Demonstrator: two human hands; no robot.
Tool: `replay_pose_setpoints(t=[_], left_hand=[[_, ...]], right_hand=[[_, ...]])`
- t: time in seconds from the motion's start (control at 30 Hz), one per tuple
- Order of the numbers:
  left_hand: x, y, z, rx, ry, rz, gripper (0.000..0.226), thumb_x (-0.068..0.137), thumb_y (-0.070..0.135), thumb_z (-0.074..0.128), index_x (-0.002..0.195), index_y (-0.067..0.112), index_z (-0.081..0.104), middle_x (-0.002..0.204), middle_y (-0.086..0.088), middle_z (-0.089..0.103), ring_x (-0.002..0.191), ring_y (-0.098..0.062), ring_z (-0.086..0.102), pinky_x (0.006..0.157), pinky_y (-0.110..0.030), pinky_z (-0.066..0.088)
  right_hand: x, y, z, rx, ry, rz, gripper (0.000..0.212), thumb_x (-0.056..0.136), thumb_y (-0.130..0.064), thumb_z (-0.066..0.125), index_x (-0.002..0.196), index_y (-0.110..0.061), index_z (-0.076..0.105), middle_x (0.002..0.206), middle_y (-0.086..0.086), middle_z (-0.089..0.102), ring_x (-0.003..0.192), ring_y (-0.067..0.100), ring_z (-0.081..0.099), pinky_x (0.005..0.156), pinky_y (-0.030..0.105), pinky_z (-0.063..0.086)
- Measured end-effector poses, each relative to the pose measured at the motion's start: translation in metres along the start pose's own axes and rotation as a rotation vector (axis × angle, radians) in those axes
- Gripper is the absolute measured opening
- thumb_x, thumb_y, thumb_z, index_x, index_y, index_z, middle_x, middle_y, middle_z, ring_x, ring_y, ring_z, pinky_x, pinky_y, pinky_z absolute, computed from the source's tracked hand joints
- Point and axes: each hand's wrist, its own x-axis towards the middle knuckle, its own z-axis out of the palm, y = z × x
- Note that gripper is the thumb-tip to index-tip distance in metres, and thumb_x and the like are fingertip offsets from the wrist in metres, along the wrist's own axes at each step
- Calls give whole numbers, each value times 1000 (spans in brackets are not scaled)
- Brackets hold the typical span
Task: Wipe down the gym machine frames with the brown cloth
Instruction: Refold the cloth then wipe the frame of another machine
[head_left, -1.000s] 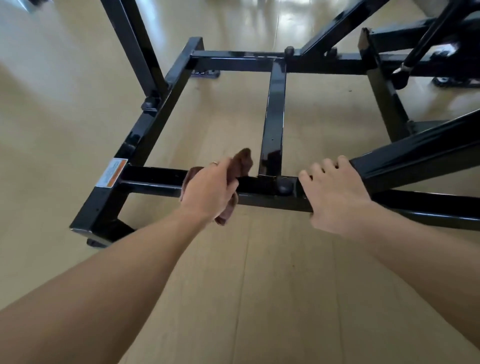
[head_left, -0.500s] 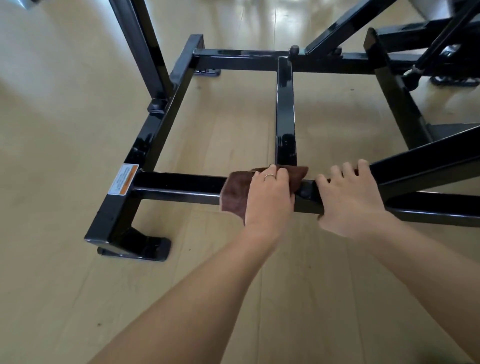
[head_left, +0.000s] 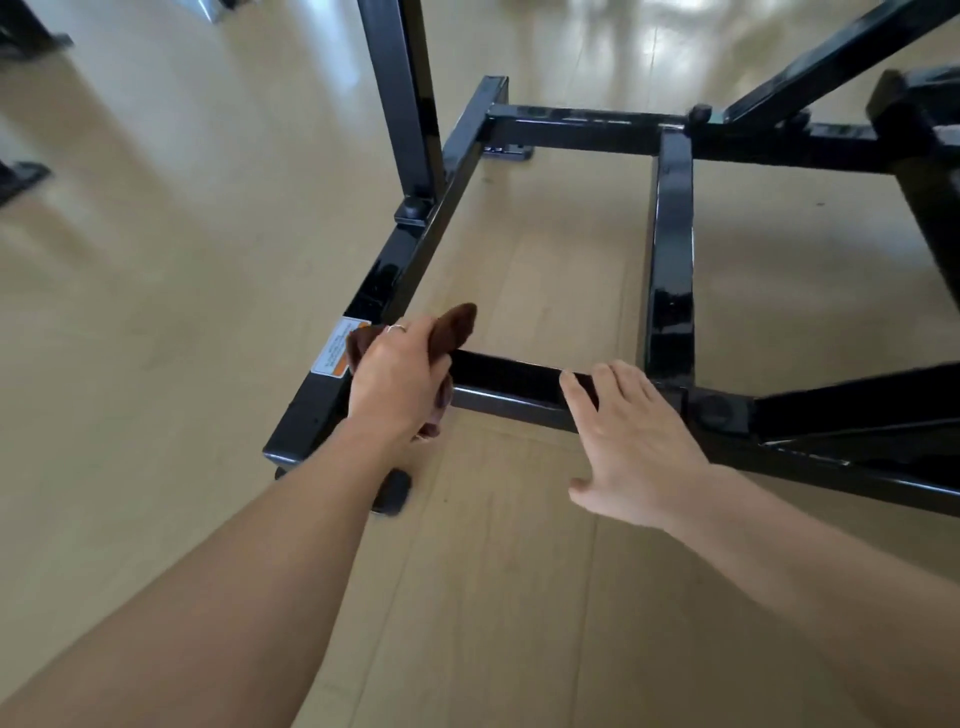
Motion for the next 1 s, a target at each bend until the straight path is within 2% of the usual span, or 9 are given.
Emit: replay_pose_setpoints(t=[0.17, 0.37, 0.47, 0.6, 0.67, 0.73, 0.83, 0.93, 1.0], left_hand=[[10, -1, 1, 29, 45, -91, 17, 97, 20, 58, 111, 9, 58, 105, -14, 63, 98, -35, 60, 83, -47, 49], [-17, 39, 27, -66, 3, 132, 32, 88, 16, 69, 119, 11, 62, 116, -7, 64, 110, -28, 54, 96, -40, 43], [-16, 38, 26, -42, -49, 232, 36, 91, 18, 66, 126, 13, 59, 119, -5, 62, 112, -25, 53, 95, -36, 42], [-11, -12, -4, -17, -19, 187, 39, 93, 17, 64, 131, 19, 57, 127, 0, 58, 97, -22, 62, 75, -37, 56], [-10, -42, -21, 116, 59, 166, 44, 90, 17, 68, 133, 21, 56, 136, 1, 54, 112, -23, 60, 82, -39, 57], [-15, -55, -27, 220, 98, 204, 46, 88, 18, 70, 132, 21, 56, 138, 0, 55, 120, -25, 57, 81, -38, 53], [-19, -47, -23, 160, 95, 150, 41, 90, 17, 65, 130, 20, 56, 137, 1, 53, 112, -24, 59, 75, -36, 53], [-29, -47, -26, 31, 89, -12, 36, 95, 15, 62, 128, 27, 53, 132, 8, 49, 80, -15, 64, 60, -34, 57], [-39, -54, -36, -12, 149, -136, 31, 95, 14, 61, 122, 29, 54, 118, 9, 52, 71, -14, 62, 56, -29, 52]], right_hand=[[30, -2, -5, 72, -71, -9, 107, 82, -52, 74, 158, -12, 11, 138, 8, 42, 130, 30, 42, 117, 40, 32], [86, -6, -19, 309, -239, -67, 82, 78, -48, 79, 145, -25, 40, 132, -5, 58, 115, 25, 59, 93, 37, 52], [96, 0, -10, 235, -193, -67, 68, 78, -52, 75, 136, -34, 43, 123, -10, 62, 110, 23, 63, 80, 32, 48], [94, 3, 10, 202, 1, -61, 47, 70, -56, 66, 101, -37, 37, 81, -12, 61, 70, 18, 61, 59, 32, 42], [96, 5, 11, 223, 16, -46, 47, 67, -57, 66, 89, -34, 32, 71, -11, 58, 61, 14, 57, 52, 29, 36], [97, 6, 13, 218, 25, -46, 48, 66, -56, 66, 89, -32, 32, 68, -11, 58, 60, 15, 57, 50, 28, 34], [97, 7, 15, 210, 46, -49, 46, 68, -55, 66, 90, -31, 35, 68, -11, 57, 58, 13, 55, 52, 29, 36], [99, 9, 17, 213, 59, -46, 45, 67, -56, 65, 89, -32, 34, 66, -11, 56, 57, 12, 54, 52, 29, 37], [100, 10, 18, 229, 52, -52, 45, 66, -55, 64, 89, -31, 34, 68, -10, 58, 61, 17, 56, 56, 31, 42]])
